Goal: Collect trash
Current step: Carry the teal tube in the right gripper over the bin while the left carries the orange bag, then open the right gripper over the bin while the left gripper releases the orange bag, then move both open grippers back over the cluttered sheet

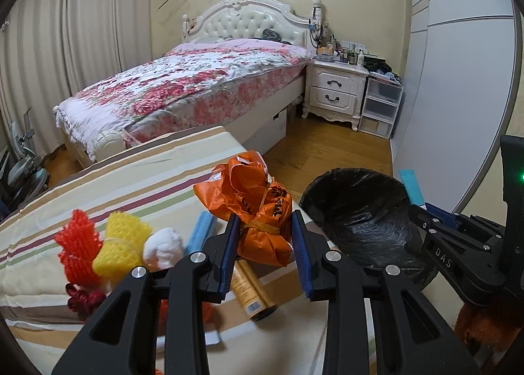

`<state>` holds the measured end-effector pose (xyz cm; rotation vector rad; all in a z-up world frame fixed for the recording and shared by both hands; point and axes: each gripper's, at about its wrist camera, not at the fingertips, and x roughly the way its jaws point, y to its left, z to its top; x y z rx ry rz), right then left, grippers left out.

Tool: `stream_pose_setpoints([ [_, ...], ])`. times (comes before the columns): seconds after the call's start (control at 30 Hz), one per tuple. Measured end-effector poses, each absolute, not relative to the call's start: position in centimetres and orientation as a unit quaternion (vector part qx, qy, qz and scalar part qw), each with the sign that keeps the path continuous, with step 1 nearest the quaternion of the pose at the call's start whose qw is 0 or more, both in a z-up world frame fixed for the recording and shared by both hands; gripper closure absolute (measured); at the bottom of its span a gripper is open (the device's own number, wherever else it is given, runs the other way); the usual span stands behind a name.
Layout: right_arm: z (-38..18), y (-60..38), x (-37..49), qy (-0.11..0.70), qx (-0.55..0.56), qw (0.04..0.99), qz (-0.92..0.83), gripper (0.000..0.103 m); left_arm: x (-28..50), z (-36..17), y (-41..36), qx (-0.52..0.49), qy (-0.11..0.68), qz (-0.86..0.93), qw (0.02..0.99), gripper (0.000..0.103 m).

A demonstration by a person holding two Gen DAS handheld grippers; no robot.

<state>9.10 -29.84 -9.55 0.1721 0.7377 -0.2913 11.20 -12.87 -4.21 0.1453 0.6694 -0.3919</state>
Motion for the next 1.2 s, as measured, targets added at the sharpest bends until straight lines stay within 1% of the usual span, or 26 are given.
stream_pose_setpoints([
  [0.27,-11.2,-32.6,10.4,0.37,0.101,0.909,-0.162,0.086,13.1,-5.5,-18.0,0.098,0.325,-0.207,0.917,0.07],
  [0.5,-12.2,-33.9,12.0,0.376,0.105,0.904,-0.177,0.084,14.5,-6.9,-20.4,0.118,0.341,-0.214,0.908,0.069],
  [0.57,-12.4,-34.4,12.1,0.373,0.106,0.904,-0.182,0.084,14.7,-7.3,-20.9,0.127,0.343,-0.21,0.907,0.065],
  [0.6,-12.6,-34.6,12.2,0.373,0.109,0.902,-0.186,0.08,14.9,-7.4,-21.1,0.131,0.343,-0.205,0.907,0.055],
  [0.63,-12.6,-34.8,12.2,0.374,0.112,0.901,-0.188,0.072,14.9,-7.5,-21.1,0.132,0.345,-0.202,0.907,0.043],
  [0.7,-12.8,-35.1,12.0,0.371,0.116,0.901,-0.192,0.066,15.0,-7.6,-21.0,0.128,0.345,-0.2,0.908,0.038],
  [0.77,-12.8,-35.3,11.9,0.371,0.116,0.901,-0.194,0.065,15.1,-7.5,-20.9,0.129,0.344,-0.195,0.909,0.033],
  [0.97,-12.3,-35.1,11.3,0.367,0.111,0.902,-0.2,0.06,14.8,-6.8,-20.1,0.12,0.349,-0.185,0.911,0.029],
  [1.03,-12.0,-34.8,11.0,0.366,0.112,0.902,-0.199,0.055,14.4,-6.4,-19.5,0.118,0.348,-0.182,0.912,0.029],
  [1.2,-11.1,-33.0,9.8,0.364,0.102,0.907,-0.184,0.054,12.9,-5.7,-17.5,0.119,0.345,-0.169,0.915,0.029],
])
